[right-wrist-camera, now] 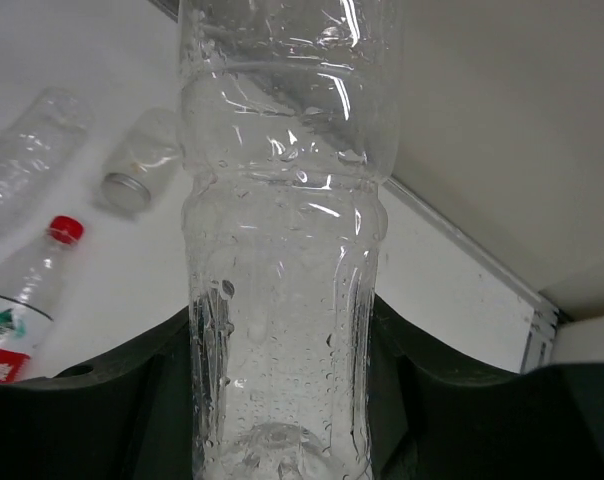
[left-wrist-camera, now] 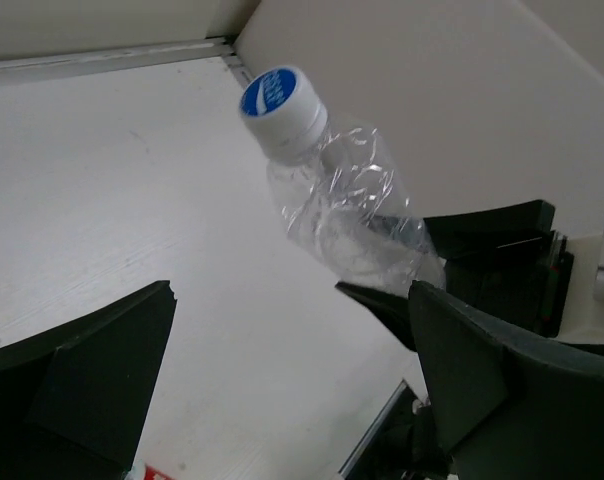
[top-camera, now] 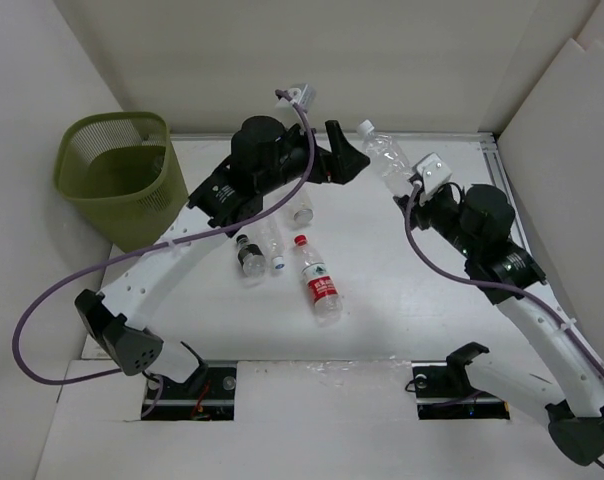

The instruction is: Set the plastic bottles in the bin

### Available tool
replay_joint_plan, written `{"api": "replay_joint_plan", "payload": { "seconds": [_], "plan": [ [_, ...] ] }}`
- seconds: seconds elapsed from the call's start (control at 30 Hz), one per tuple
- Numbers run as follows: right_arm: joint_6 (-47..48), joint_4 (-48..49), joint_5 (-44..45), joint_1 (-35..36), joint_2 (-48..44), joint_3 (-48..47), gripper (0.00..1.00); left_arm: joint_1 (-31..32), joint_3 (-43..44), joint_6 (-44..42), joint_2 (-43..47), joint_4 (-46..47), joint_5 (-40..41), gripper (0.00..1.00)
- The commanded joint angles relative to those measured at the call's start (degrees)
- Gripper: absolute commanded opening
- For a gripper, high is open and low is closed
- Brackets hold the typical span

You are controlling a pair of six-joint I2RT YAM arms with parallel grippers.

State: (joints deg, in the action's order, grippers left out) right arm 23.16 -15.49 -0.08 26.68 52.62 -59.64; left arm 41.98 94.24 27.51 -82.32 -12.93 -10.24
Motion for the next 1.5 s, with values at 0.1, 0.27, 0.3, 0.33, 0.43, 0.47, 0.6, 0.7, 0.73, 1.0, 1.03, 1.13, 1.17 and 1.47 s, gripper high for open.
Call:
{"api": "replay_joint_plan", "payload": {
  "seconds": [0.1,0.27,0.3,0.33,0.43,0.47,0.6,0.7,0.73,1.0,1.03,1.13,1.17,1.47],
  "plan": [
    [-1.4,4.8,-14.5,0.7,-2.6,-0.9,0.00,0.9,-0.8,6.8,-1.0,15.9,-5.9,1.00],
    [-1.4,5.9,-15.2,3.0,-5.2,-0.9,0.00,1.4,-1.3,8.1,-2.1,18.5,-8.6,1.00],
    [-1.9,5.9,-15.2,3.6,-5.2,-0.4,0.00,1.4,-1.3,8.1,-3.4,17.9,-8.6,1.00],
    [-1.9,6.6,-15.2,3.6,-5.8,-0.4,0.00,1.4,-0.7,8.6,-3.5,17.9,-9.4,1.00],
    [-1.9,7.3,-14.7,3.6,-5.3,-0.4,0.00,1.4,-2.1,9.2,-4.6,20.4,-13.7,1.00],
    [-1.9,7.9,-14.7,3.6,-5.2,-0.4,0.00,2.0,-2.1,9.2,-4.6,20.4,-14.5,1.00],
    [-1.9,9.2,-14.2,4.1,-3.3,-0.9,0.00,2.6,-2.1,9.8,-5.1,21.1,-15.4,1.00],
    [-1.4,9.8,-13.0,4.1,-2.8,-1.6,0.00,3.1,-4.4,10.6,-5.1,24.4,-17.9,1.00],
    [-1.4,9.8,-12.5,4.1,-2.2,-2.2,0.00,3.1,-4.4,11.3,-5.1,25.1,-18.6,0.94],
    [0.3,10.3,-13.7,4.6,-1.1,-3.5,0.39,2.2,-0.4,9.1,-5.1,19.3,-13.4,0.00],
    [1.2,10.3,-13.7,4.6,-1.1,-3.5,0.62,1.4,0.2,9.8,-4.5,19.3,-12.8,0.00],
    [3.2,9.3,-14.3,4.6,-1.1,-2.8,1.00,-3.7,2.9,10.4,-3.2,13.6,-11.1,0.00],
    [3.2,8.0,-13.6,3.9,-1.1,-2.8,1.00,-5.4,4.0,9.4,-3.2,11.6,-9.2,0.00],
    [6.0,8.5,-16.6,1.9,2.1,3.5,1.00,-34.7,22.3,3.9,-0.3,-10.9,-3.3,0.00]
  ]
}}
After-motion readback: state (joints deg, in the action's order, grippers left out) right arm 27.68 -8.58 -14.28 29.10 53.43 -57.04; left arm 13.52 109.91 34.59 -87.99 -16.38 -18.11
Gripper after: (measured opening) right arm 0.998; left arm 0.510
